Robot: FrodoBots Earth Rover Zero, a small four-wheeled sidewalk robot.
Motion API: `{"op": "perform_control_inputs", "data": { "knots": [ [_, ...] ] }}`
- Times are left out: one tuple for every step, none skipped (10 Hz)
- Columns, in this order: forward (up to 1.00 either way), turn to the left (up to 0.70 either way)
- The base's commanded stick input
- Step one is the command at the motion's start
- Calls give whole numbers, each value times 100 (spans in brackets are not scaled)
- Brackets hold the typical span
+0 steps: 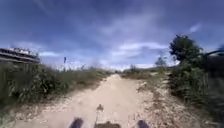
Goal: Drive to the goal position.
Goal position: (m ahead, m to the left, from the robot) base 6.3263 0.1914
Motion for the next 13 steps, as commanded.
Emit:
{"op": "perform_control_inputs", "data": {
  "knots": [
    [85, -19],
    [85, -14],
    [85, 0],
    [85, 0],
    [85, 0],
    [85, 0],
    [85, 0],
    [85, 0],
    [85, 0],
    [85, 0],
    [85, 0],
    [85, 0],
    [85, 0]
  ]
}}
